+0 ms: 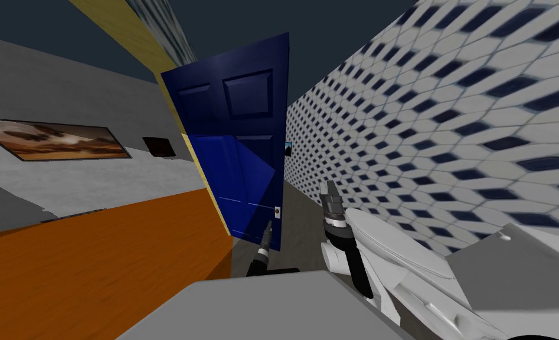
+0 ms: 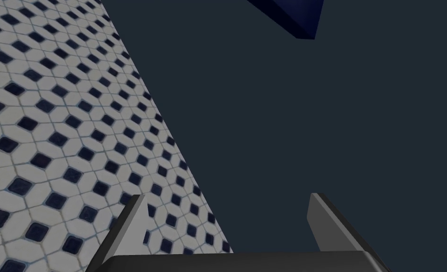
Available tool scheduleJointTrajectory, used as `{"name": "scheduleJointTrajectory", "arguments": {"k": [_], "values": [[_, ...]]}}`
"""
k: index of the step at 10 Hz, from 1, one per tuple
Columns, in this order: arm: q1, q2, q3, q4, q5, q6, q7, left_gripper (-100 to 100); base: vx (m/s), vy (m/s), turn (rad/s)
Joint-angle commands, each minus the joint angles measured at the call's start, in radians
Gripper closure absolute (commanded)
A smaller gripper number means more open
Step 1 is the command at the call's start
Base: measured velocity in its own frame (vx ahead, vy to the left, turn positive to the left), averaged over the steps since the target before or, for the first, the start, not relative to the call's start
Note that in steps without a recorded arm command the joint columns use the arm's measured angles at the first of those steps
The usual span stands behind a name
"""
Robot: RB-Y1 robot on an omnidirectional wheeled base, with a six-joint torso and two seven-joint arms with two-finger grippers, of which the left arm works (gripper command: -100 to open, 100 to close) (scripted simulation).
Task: Push the door open
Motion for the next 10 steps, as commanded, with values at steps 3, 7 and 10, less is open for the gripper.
{"name": "scheduleJointTrajectory", "arguments": {"k": [3,7,10], "values": [[-0.021,0.016,0.023,0.01,-0.007,0.012,0.014,-100,0.233,-0.076,-0.019],[-0.035,-0.011,0.031,0.031,-0.011,0.007,0.024,100,0.117,-0.065,-0.006],[-0.035,-0.011,0.031,0.031,-0.011,0.007,0.024,100,-0.021,0.013,-0.007]]}}
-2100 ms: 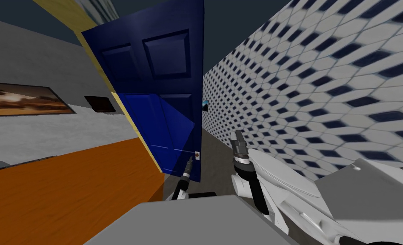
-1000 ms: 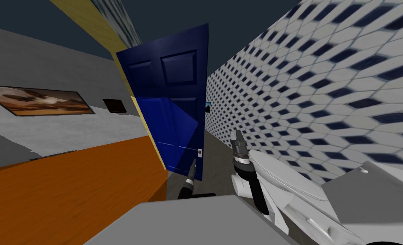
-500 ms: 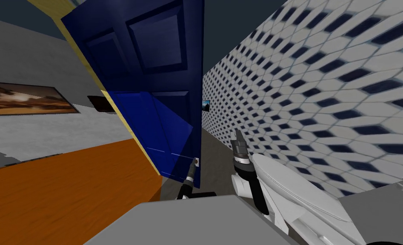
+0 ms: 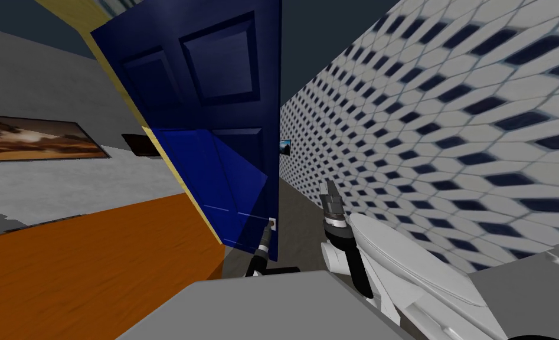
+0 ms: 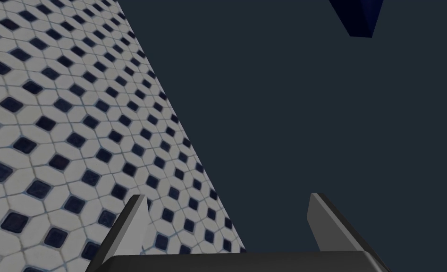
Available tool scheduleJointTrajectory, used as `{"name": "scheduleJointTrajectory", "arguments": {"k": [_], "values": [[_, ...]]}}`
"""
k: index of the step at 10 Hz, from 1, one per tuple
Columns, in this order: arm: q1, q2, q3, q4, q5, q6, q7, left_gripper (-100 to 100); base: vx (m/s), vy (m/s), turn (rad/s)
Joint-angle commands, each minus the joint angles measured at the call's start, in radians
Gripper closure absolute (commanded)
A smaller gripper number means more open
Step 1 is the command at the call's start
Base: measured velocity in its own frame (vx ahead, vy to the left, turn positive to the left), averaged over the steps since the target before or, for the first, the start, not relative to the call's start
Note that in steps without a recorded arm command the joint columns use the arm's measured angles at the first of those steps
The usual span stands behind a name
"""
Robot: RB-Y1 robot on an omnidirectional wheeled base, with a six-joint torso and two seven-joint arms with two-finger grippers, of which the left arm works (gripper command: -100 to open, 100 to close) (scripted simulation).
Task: Push the door open
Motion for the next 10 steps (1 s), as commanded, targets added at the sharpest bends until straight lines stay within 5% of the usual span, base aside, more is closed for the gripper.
{"name": "scheduleJointTrajectory", "arguments": {"k": [1,6,10], "values": [[0.001,0.001,0.001,0.001,0.001,0.0,0.0,100,-0.01,0.002,0.003],[-0.009,0.033,0.05,0.006,0.017,0.0,-0.005,100,0.1,-0.088,0.045],[-0.02,0.018,0.105,0.012,0.035,-0.002,-0.011,100,0.211,-0.142,0.074]]}}
